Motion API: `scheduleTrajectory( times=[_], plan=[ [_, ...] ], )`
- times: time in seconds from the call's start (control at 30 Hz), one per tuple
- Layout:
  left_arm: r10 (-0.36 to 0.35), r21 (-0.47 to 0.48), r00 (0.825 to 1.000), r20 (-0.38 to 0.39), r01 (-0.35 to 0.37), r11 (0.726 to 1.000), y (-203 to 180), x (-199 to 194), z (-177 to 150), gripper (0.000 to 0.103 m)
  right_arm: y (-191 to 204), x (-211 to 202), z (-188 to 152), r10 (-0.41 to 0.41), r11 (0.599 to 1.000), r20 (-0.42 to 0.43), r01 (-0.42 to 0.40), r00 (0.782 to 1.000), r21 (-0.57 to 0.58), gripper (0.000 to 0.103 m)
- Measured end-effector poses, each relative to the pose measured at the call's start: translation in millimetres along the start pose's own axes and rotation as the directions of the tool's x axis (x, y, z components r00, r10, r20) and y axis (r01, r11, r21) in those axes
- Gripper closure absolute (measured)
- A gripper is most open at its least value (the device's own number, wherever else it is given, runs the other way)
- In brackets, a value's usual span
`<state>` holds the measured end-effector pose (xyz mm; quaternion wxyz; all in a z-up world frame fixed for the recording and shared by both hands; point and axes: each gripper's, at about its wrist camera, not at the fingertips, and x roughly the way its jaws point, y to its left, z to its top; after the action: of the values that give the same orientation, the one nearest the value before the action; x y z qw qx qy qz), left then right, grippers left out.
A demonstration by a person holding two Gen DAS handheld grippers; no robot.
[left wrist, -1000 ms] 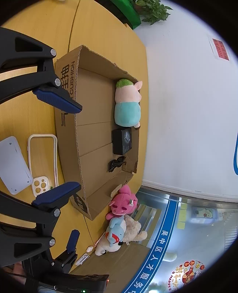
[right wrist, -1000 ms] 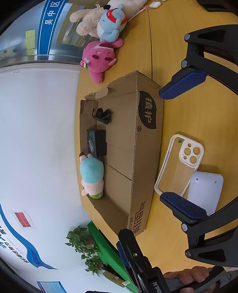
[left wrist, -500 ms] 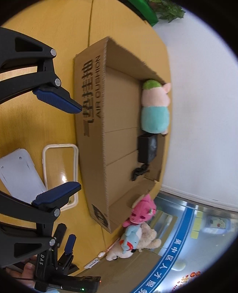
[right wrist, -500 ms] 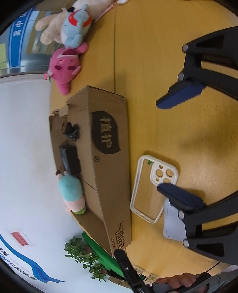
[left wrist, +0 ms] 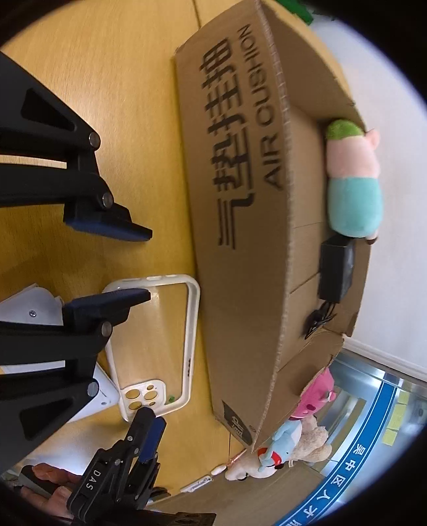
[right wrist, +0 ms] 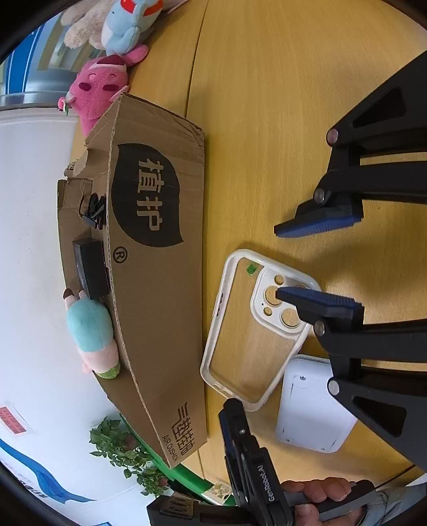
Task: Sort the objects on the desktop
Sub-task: 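Move the left gripper to the clear phone case and grasp its frame, then lift the phone case with the left gripper into the box and release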
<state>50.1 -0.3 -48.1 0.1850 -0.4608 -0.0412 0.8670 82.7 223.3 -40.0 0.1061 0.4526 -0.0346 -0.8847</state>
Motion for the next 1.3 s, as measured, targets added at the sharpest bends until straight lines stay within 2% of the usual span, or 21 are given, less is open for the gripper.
scheduleTrajectory(
  times=[0.07, 0.13, 0.2, 0.33, 0.47, 0.63, 0.83, 1.07, 1.3],
  plan=[
    [-0.02, 0.003, 1.0, -0.001, 0.02, 1.0, -1.5, -0.4, -0.6, 0.075, -0.7, 0.8, 0.4, 0.013, 1.0, -0.005, -0.013, 1.0, 0.002, 0.084],
    [-0.049, 0.004, 0.999, -0.017, 0.049, 0.999, -2.9, 1.8, -1.0, 0.088, -1.6, 0.2, -0.4, 0.009, 1.0, -0.002, -0.009, 1.0, 0.0, 0.089],
    [-0.08, 0.001, 0.996, -0.032, 0.08, 0.997, -5.4, 3.8, -1.8, 0.093, -4.4, -1.2, -0.1, 0.013, 1.0, 0.0, -0.013, 1.0, 0.011, 0.089],
    [-0.104, 0.013, 0.993, -0.051, 0.105, 0.994, -12.2, 5.0, -2.1, 0.093, -10.1, -4.7, -0.9, -0.016, 1.0, 0.004, 0.016, 1.0, 0.009, 0.09],
    [-0.075, 0.023, 0.996, -0.054, 0.077, 0.997, -16.2, 5.6, 1.1, 0.093, -15.1, -6.9, -1.8, -0.001, 1.0, -0.003, 0.001, 1.0, 0.026, 0.09],
    [-0.071, 0.04, 0.996, -0.062, 0.073, 0.997, -18.7, 11.3, 2.9, 0.096, -12.6, -5.2, -1.6, 0.017, 0.999, -0.002, -0.017, 1.0, 0.032, 0.082],
    [-0.074, 0.028, 0.996, -0.059, 0.075, 0.997, -17.8, 9.6, 2.5, 0.097, -9.6, -4.3, -1.7, -0.011, 1.0, 0.0, 0.011, 1.0, 0.024, 0.091],
    [-0.095, 0.04, 0.994, 0.051, 0.093, 0.995, -24.2, -24.2, 15.6, 0.098, -8.5, -22.5, 2.7, -0.028, 1.0, 0.066, 0.027, 0.997, 0.015, 0.096],
    [-0.174, 0.114, 0.973, 0.15, 0.157, 0.981, -61.6, -54.9, 53.2, 0.098, -21.6, -88.2, 35.0, -0.069, 0.998, 0.211, 0.067, 0.975, 0.013, 0.096]
  ],
)
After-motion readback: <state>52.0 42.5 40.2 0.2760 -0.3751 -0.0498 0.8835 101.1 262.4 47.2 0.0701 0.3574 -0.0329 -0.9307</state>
